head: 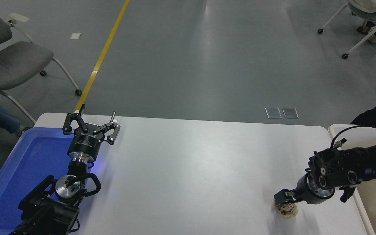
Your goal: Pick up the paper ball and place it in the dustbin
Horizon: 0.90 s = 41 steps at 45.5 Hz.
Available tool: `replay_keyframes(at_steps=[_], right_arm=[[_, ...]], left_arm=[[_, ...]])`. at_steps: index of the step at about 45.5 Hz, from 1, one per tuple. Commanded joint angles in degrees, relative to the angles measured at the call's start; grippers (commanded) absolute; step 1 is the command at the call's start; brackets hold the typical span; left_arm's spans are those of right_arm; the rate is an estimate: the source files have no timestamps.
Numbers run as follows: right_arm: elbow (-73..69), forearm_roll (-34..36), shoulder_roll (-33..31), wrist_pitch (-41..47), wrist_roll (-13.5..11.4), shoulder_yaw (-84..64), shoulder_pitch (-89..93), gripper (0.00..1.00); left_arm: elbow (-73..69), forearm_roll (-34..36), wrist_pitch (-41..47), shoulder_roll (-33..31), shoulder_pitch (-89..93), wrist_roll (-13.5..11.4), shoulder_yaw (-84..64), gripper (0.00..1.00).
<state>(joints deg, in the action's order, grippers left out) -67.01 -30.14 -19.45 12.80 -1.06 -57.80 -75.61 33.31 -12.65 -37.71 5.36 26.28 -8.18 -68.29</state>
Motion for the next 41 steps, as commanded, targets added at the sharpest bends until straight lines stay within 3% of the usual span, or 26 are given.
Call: replay_keyframes(at_steps=[1, 12, 18, 21, 26, 30, 34, 41], right_arm=[[0.9, -0.3, 0.0, -0.1, 0.0, 0.2, 1.5, 1.0], [0.9, -0.2, 0.0, -0.1, 0.0, 1.2, 1.9, 1.0], [0.9, -0.2, 0.0, -0.1, 0.5, 1.5, 2.3, 0.93], [0.8, -0.3, 0.0, -0.1, 1.1, 1.5, 2.8, 0.81], [0.9, -0.4, 0.0, -0.2, 1.7, 1.5, 3.1, 0.46], [0.8, -1.6, -0.1, -0.2, 1.8, 1.5, 3.0, 0.36], [0.9, -1.9, -0.1, -0.2, 2.1, 1.5, 3.0, 0.02], [0.8, -1.9, -0.5, -0.2, 2.1, 1.5, 2.7, 0.0]], left_arm=[[0.0, 0.0, 0.0, 0.0, 0.0, 0.0, 0.0, 0.99], [0.0, 0.0, 0.0, 0.0, 0.0, 0.0, 0.0, 0.99], [0.0, 0.0, 0.0, 0.0, 0.0, 0.0, 0.0, 0.99], [0.0, 0.0, 0.0, 0.0, 0.0, 0.0, 0.0, 0.99], [0.0, 0.0, -0.1, 0.0, 0.0, 0.0, 0.0, 0.99], [0.0, 0.0, 0.0, 0.0, 0.0, 0.0, 0.0, 0.99], [0.0, 0.0, -0.1, 0.0, 0.0, 0.0, 0.0, 0.99], [0.0, 0.0, 0.0, 0.0, 0.0, 0.0, 0.0, 0.99]])
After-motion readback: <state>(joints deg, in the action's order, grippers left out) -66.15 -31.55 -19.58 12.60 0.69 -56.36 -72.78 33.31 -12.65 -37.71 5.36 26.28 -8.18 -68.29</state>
